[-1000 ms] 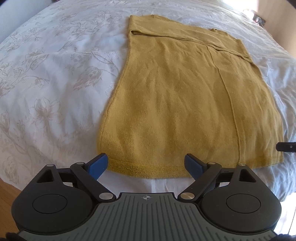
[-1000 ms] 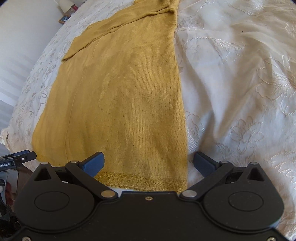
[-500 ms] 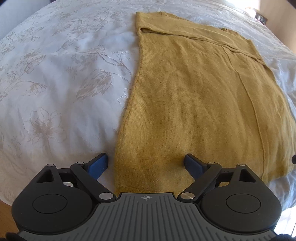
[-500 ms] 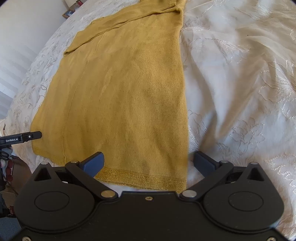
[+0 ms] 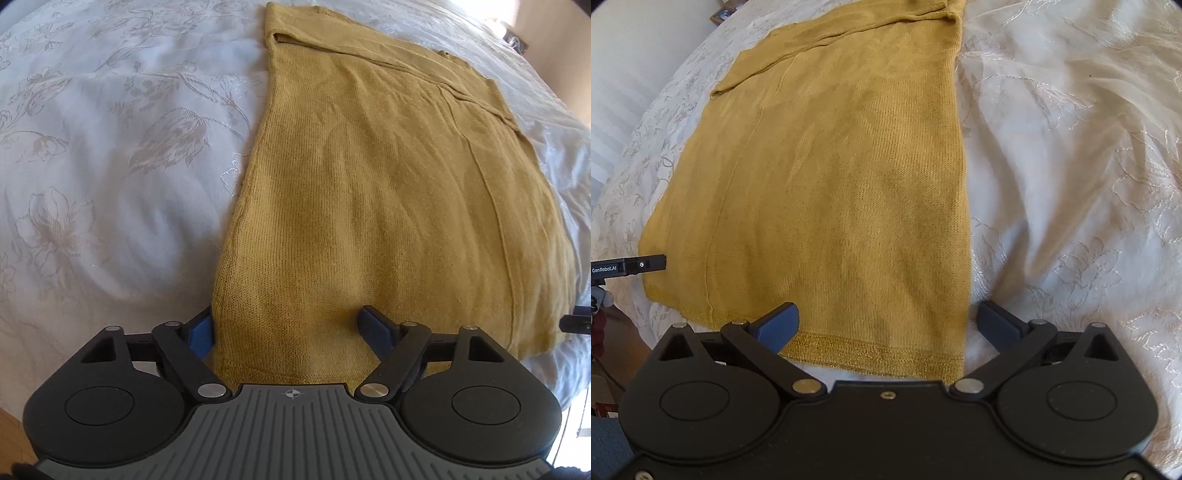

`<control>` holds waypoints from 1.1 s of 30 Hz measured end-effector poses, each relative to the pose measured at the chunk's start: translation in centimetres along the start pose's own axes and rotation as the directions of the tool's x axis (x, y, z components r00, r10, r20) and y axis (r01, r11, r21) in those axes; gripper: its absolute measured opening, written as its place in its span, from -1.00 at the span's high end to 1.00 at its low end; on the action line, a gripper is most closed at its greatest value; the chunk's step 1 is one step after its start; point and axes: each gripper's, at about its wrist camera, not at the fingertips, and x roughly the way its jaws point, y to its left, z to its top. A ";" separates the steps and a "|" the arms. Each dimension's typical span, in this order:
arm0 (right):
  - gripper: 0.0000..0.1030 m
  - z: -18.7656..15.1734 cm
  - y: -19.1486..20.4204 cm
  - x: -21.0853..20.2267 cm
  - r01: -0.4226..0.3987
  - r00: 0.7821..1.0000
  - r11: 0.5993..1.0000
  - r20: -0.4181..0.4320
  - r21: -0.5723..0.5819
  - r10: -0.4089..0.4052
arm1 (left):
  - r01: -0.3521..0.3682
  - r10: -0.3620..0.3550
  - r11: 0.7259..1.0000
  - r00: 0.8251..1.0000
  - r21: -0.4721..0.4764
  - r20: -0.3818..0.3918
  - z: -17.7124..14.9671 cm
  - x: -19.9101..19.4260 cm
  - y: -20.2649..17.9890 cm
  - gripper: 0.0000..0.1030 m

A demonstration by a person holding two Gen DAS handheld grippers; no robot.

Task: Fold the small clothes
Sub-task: 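Close both grippers on the ribbed sweater hem, then lift the hem with both grippers and fold it onto the collar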

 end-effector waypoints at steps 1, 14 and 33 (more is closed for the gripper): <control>-1.00 0.1 0.0 0.0 -0.001 1.000 1.000 -0.006 0.001 0.001 | 0.003 -0.003 1.000 1.000 0.006 0.001 -0.1 -0.1 0.1 -0.26; 0.69 -0.2 -1.1 -1.5 -0.096 0.994 0.989 -0.046 0.109 0.101 | 0.052 -0.052 0.998 0.999 -0.029 -0.006 -0.3 -2.1 0.9 0.86; 0.72 9.3 -0.8 -6.9 -0.283 0.910 0.926 0.375 0.249 0.178 | 0.234 -0.175 0.960 0.932 -0.157 0.316 10.0 -7.5 2.1 0.89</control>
